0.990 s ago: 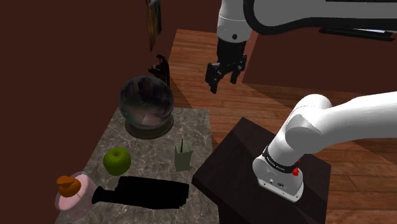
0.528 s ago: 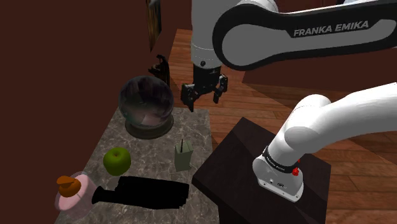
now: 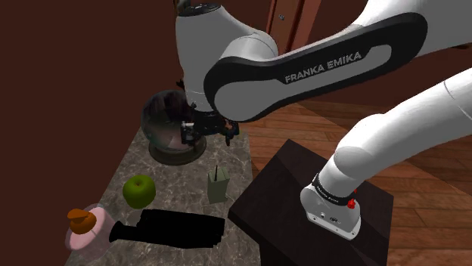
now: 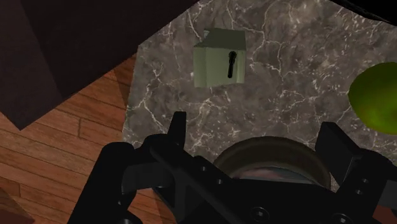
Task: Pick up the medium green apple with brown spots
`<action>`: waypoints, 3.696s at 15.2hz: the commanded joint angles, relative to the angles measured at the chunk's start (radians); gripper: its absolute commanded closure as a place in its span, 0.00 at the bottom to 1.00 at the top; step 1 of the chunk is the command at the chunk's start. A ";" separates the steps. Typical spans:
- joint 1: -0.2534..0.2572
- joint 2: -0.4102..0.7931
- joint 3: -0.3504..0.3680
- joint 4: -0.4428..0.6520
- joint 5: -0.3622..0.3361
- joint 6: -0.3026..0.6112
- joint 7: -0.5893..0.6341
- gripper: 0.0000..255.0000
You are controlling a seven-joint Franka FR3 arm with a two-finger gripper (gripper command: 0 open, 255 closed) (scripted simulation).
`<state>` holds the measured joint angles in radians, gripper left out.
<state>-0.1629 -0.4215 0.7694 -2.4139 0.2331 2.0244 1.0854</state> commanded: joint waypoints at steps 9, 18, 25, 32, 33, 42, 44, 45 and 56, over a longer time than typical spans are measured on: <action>-0.120 0.642 0.247 0.281 -0.559 0.112 0.750 0.00; 0.206 1.055 -0.018 0.672 -0.827 0.018 1.102 0.00; 0.341 1.265 -0.127 0.955 -0.876 -0.042 1.195 0.00; 0.355 1.318 -0.152 0.957 -0.903 0.006 1.211 0.00; 0.355 1.318 -0.152 0.957 -0.903 0.006 1.211 0.00; 0.357 1.320 -0.152 0.960 -0.904 0.005 1.211 1.00; 0.353 1.310 -0.148 0.956 -0.899 -0.001 1.209 1.00; 0.351 1.301 -0.144 0.955 -0.895 -0.008 1.206 1.00; 0.330 1.219 -0.105 0.964 -0.850 -0.093 1.178 1.00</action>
<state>0.1709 0.8086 0.6596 -1.4455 -0.6216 1.9379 2.2644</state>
